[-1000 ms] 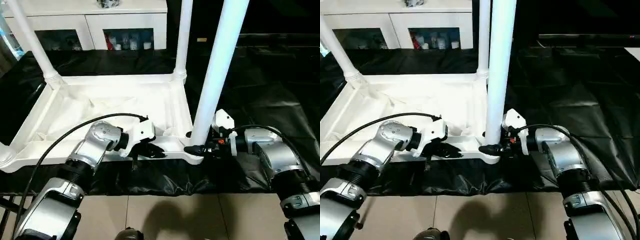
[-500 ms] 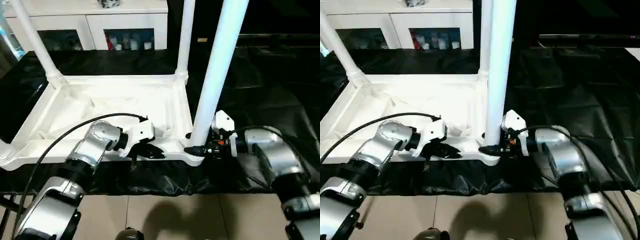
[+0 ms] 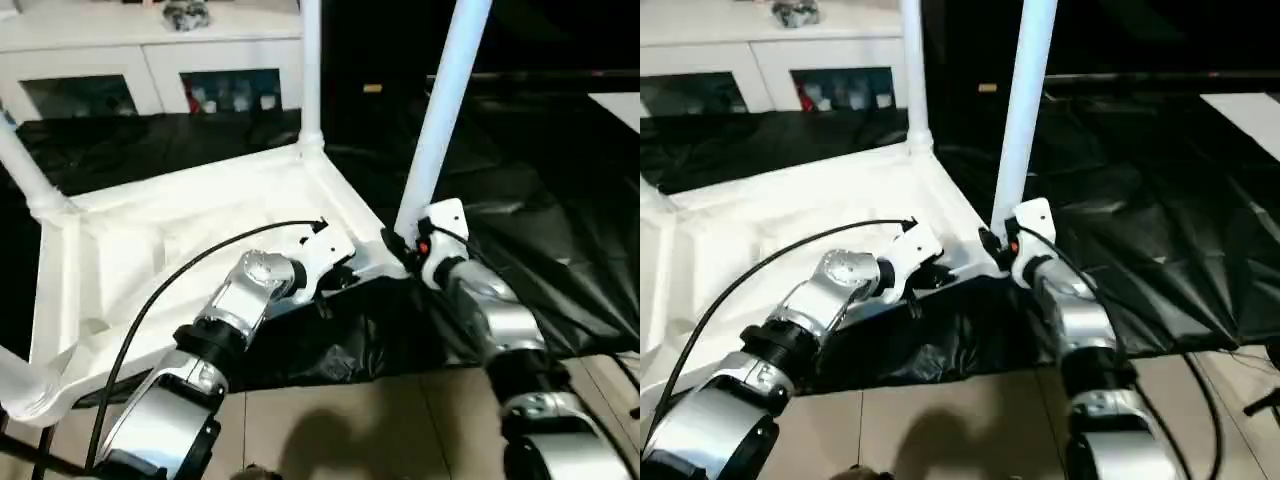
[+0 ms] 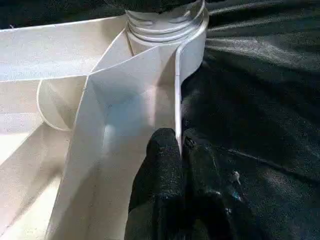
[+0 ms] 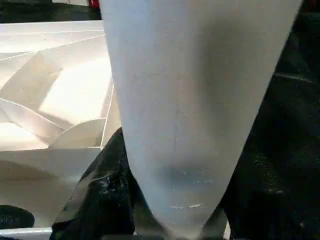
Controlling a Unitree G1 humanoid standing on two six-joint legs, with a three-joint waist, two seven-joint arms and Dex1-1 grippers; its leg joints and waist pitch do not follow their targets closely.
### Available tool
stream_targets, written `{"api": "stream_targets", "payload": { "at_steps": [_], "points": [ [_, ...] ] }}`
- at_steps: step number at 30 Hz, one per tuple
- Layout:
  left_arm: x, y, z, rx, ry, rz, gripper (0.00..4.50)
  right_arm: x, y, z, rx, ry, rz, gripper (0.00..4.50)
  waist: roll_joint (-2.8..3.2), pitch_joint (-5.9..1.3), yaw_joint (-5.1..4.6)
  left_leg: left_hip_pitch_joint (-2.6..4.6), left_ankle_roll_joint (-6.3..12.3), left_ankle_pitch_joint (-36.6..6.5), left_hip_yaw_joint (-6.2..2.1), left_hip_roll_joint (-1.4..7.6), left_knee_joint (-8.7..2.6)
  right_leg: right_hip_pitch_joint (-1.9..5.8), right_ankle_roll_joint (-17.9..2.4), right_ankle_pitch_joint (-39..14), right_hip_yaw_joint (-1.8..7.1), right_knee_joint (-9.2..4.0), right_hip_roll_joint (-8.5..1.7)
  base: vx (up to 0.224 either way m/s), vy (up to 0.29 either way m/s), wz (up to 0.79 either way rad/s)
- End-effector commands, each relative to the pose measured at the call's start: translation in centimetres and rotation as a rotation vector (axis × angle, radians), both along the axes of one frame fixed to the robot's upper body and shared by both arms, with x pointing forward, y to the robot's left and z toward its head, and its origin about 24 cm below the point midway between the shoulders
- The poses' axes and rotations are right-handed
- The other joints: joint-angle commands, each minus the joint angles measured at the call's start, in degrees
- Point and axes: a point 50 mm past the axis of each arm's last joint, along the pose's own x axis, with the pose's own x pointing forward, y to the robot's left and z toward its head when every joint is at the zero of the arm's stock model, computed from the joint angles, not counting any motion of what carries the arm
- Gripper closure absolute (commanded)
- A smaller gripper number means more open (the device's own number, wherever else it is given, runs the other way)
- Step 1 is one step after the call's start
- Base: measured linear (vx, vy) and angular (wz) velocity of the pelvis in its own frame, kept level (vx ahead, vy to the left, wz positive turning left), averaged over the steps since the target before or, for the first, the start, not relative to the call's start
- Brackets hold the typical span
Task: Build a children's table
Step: Rotate leg to tighten
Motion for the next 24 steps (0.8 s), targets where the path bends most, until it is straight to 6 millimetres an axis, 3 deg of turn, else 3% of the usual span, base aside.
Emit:
{"api": "stream_targets", "payload": {
  "at_steps": [1,6,8,11,12,13,14,15,17,18,20,21,23,24],
  "points": [
    [0.3,-3.0,2.6,-0.048,-0.141,-0.066,4.50,-1.4,6.1,-1.0,0.144,0.074,0.227,1.86,-0.23,-2.78,-0.18,1.45,-2.33,-30.56,-2.63,3.37,-5.48,0.35,-9.29,-23.97,2.24,-5.11,-4.06,0.000,0.000,0.00],
    [0.2,-1.1,2.4,-0.025,-0.150,-0.120,4.50,-1.6,4.4,-0.6,0.130,0.036,0.303,1.40,-0.37,-3.15,0.32,0.97,-0.29,-24.12,-1.95,3.48,-5.19,0.75,-11.02,-18.15,2.46,-4.55,-4.02,0.000,0.000,0.00],
    [0.1,0.5,2.2,-0.001,-0.139,-0.140,4.50,-2.1,2.7,-0.3,0.067,0.007,0.407,1.27,-0.39,-3.32,0.55,0.90,0.25,-23.13,-1.85,3.59,-5.04,0.99,-11.42,-17.33,2.40,-4.32,-3.95,0.000,0.000,0.00],
    [0.0,1.5,2.2,-0.003,-0.132,-0.169,4.50,-2.4,1.5,-0.1,0.025,0.000,0.483,1.02,-0.36,-3.72,0.95,0.67,1.64,-18.39,-1.43,3.65,-4.54,1.37,-13.26,-10.87,2.30,-3.59,-3.80,0.018,-0.008,0.01],
    [-0.1,1.9,2.3,-0.014,-0.127,-0.188,4.50,-2.6,0.8,0.0,0.000,0.004,0.522,0.84,-0.28,-3.92,1.06,0.77,2.46,-16.17,-1.19,3.67,-4.29,1.24,-14.47,-7.52,2.32,-3.22,-3.69,0.053,-0.025,0.04],
    [-0.2,2.1,2.4,-0.021,-0.129,-0.199,4.50,-2.7,0.4,0.1,-0.011,0.007,0.544,0.77,-0.48,-4.06,1.25,0.42,3.55,-13.56,-1.17,3.56,-3.98,1.73,-15.32,-4.39,2.15,-2.78,-3.60,0.054,-0.024,0.03],
    [-0.2,2.8,2.6,-0.042,-0.114,-0.215,4.50,-2.9,-0.5,0.2,-0.044,0.011,0.607,0.77,-0.99,-4.17,1.30,0.27,4.22,-11.79,-1.07,3.57,-3.81,1.90,-15.67,-2.57,2.12,-2.48,-3.59,0.000,0.000,0.00],
    [-0.3,3.0,2.7,-0.047,-0.106,-0.221,4.50,-3.0,-0.7,0.3,-0.054,0.012,0.628,0.77,-0.61,-4.60,1.81,0.24,5.65,-8.20,-1.06,3.64,-3.36,1.98,-16.63,1.47,2.02,-1.78,-3.70,0.000,0.000,0.00],
    [-0.6,3.7,2.6,-0.043,-0.073,-0.263,4.50,-3.4,-1.2,0.5,-0.094,0.018,0.705,0.52,-0.80,-5.23,2.27,-0.08,8.28,-2.34,-0.96,3.52,-2.47,1.85,-17.86,9.31,1.94,-0.67,-3.48,0.000,0.000,0.00],
    [-0.6,3.7,2.6,-0.043,-0.073,-0.263,4.50,-3.4,-1.2,0.5,-0.094,0.018,0.705,0.43,-0.85,-5.18,2.43,-0.38,10.04,-0.33,-0.87,3.43,-2.07,1.49,-18.39,12.14,1.87,-0.27,-3.32,0.000,0.000,0.00],
    [-0.9,4.3,2.6,-0.042,-0.050,-0.292,4.50,-3.7,-1.5,0.8,-0.111,0.024,0.775,0.43,-0.81,-5.02,2.65,-0.68,10.80,-1.58,-0.91,3.48,-1.81,1.34,-18.48,10.13,1.81,-0.23,-3.54,0.000,0.000,0.00],
    [-1.1,4.7,2.6,-0.042,-0.028,-0.318,4.50,-4.0,-1.5,0.9,-0.116,0.038,0.834,0.43,-1.07,-4.96,2.75,-0.66,10.68,-2.61,-0.85,3.63,-1.80,1.17,-18.30,7.71,1.81,-0.41,-3.52,0.000,0.000,0.00],
    [-1.3,4.9,2.6,-0.041,-0.016,-0.338,4.50,-4.2,-1.6,0.9,-0.121,0.054,0.866,0.43,-0.80,-4.38,2.81,-0.57,9.31,-6.92,-0.89,3.86,-2.24,0.89,-17.52,0.08,1.76,-1.11,-3.48,0.000,0.000,0.00],
    [-1.5,5.1,2.6,-0.039,-0.001,-0.357,4.50,-4.3,-1.7,0.9,-0.131,0.063,0.890,0.43,-0.73,-4.22,2.82,-0.27,7.56,-9.60,-0.97,4.09,-2.59,0.77,-16.84,-4.43,1.84,-1.55,-3.48,0.000,0.000,0.00]
  ]
}}
